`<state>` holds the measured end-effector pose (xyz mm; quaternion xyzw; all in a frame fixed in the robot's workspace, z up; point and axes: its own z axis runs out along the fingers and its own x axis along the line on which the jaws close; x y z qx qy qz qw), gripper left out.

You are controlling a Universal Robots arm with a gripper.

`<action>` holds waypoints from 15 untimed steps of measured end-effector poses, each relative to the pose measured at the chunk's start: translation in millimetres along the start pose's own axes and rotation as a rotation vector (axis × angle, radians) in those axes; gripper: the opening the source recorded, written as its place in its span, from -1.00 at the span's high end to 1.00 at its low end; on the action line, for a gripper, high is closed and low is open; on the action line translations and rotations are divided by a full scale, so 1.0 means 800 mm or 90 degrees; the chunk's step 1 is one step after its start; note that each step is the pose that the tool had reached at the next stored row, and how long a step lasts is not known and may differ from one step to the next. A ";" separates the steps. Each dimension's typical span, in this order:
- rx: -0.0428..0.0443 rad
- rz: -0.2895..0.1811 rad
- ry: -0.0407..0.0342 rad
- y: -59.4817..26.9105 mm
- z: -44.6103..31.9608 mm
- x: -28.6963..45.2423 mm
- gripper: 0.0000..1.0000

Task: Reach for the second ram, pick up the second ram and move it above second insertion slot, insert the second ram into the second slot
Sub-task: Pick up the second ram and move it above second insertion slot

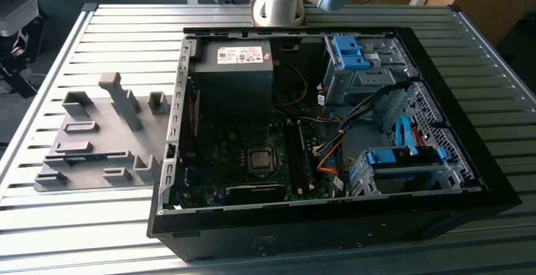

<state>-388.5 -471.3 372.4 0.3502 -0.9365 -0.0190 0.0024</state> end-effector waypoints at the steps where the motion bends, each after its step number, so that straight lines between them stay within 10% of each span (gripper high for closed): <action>1: -0.0001 -0.006 0.0002 0.000 0.0002 0.0000 0.79; 15: -0.0010 -0.109 0.0040 0.000 0.0032 0.0003 0.79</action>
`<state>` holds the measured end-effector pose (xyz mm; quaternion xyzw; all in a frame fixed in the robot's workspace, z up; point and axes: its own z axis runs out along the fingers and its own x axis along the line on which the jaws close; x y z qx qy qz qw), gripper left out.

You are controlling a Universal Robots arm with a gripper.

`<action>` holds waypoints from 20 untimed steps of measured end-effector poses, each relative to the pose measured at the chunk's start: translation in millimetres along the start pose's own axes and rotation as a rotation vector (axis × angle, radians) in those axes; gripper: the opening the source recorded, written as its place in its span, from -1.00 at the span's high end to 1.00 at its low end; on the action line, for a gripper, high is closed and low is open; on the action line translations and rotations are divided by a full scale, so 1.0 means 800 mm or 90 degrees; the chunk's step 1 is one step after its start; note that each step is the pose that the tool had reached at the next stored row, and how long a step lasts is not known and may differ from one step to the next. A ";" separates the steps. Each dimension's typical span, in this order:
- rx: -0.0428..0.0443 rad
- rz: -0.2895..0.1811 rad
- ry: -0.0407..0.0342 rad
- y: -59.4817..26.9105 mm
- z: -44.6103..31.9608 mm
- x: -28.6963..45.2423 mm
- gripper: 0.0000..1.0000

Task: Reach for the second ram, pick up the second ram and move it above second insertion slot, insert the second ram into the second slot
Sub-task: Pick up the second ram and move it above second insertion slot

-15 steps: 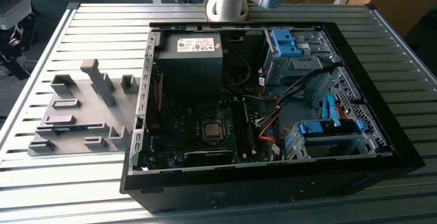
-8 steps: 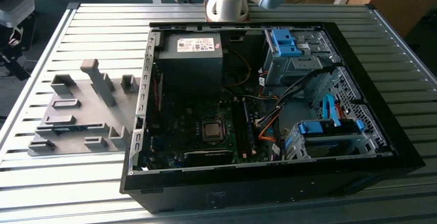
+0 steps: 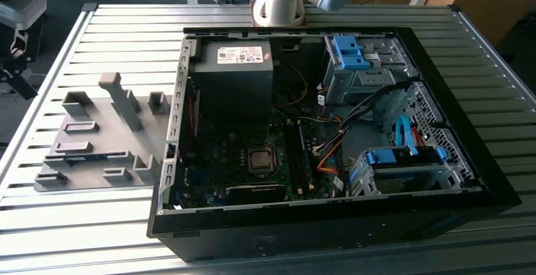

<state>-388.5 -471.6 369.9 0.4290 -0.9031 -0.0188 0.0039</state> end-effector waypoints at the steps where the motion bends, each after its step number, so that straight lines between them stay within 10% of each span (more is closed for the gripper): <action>1: 0.0000 -0.008 0.0002 0.000 0.0004 0.0002 0.79; 11: -0.0008 -0.091 0.0034 0.000 0.0041 0.0006 0.79; 13: -0.0014 -0.151 0.0057 0.000 0.0065 0.0009 0.79; 20: -0.0014 -0.152 0.0058 0.000 0.0065 0.0009 0.79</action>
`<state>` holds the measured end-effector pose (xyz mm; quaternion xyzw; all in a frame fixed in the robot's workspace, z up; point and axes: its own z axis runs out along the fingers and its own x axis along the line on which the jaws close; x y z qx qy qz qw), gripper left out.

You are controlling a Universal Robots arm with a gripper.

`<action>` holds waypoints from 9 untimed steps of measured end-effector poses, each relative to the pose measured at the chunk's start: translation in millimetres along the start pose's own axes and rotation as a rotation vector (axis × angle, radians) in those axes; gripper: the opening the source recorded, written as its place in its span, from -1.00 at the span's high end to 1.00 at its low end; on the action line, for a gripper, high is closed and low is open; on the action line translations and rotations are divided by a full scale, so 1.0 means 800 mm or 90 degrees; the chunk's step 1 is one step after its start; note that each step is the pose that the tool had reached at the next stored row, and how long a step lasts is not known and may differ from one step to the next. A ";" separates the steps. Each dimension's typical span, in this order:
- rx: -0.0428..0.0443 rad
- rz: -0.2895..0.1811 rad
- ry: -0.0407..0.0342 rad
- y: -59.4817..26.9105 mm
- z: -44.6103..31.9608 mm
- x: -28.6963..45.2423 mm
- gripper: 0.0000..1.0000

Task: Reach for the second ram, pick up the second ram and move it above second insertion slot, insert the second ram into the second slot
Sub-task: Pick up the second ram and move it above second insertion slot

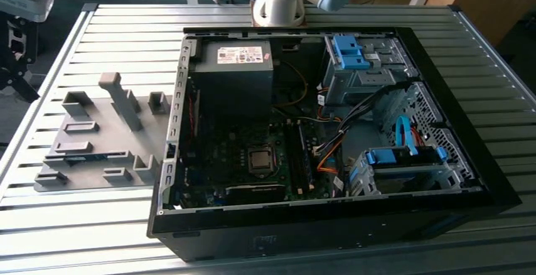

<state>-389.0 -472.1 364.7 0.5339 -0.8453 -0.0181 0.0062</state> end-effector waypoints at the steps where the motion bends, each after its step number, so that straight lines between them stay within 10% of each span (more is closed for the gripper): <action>1: 0.0000 -0.002 0.0001 0.000 0.0000 0.0000 0.79; 9: -0.0008 -0.086 0.0031 0.000 0.0007 0.0001 0.79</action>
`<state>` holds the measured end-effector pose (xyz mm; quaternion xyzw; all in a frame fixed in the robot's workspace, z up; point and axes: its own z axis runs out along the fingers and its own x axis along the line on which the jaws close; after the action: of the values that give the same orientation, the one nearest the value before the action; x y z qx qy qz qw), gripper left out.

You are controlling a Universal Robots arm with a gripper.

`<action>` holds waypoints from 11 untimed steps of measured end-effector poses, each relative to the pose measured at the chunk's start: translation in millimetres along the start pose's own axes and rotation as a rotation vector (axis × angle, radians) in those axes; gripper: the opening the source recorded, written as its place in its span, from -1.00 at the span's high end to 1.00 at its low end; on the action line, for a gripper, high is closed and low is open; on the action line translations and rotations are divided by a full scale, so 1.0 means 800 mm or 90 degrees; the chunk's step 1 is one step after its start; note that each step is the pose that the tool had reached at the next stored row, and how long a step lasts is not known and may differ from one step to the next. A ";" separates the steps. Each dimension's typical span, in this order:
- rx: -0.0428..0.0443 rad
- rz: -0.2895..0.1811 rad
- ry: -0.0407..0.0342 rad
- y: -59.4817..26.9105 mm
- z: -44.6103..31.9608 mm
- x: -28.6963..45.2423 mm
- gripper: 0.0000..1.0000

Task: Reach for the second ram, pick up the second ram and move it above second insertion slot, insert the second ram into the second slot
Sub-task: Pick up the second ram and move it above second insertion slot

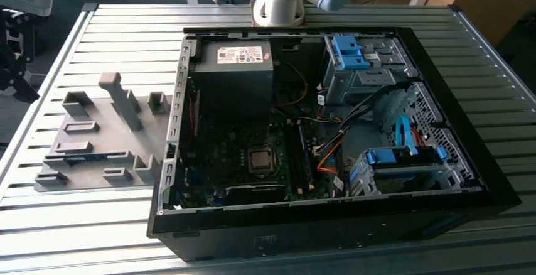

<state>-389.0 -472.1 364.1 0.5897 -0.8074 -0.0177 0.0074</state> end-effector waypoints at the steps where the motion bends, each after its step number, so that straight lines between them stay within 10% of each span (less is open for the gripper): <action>1: -0.0001 -0.011 0.0004 0.000 0.0002 0.0000 0.79; 11: -0.0006 -0.070 0.0027 0.000 0.0009 0.0000 0.66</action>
<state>-389.0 -472.1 363.3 0.6331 -0.7738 -0.0172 0.0084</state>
